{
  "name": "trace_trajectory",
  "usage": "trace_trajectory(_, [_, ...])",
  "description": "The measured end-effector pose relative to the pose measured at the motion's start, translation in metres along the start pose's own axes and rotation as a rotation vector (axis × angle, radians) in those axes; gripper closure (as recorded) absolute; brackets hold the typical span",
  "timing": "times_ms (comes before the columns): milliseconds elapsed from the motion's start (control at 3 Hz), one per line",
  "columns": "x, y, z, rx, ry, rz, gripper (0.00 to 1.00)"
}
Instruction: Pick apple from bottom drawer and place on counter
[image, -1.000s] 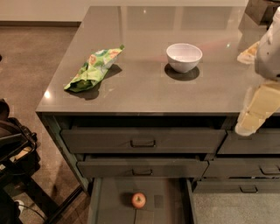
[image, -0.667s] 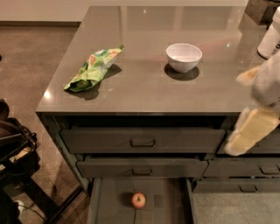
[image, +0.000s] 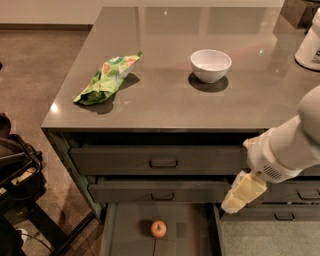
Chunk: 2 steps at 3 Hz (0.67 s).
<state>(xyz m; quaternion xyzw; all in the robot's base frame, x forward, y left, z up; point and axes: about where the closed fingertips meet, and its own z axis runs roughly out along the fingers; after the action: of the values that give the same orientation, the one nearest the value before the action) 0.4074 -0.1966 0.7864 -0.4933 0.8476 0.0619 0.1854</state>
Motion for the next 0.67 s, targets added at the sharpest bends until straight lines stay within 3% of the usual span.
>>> trace_trajectory(333, [0.006,0.001,0.013,-0.018,0.002,0.012,0.00])
trace_trajectory(667, [0.009,0.011,0.021,0.006,-0.015,0.071,0.00])
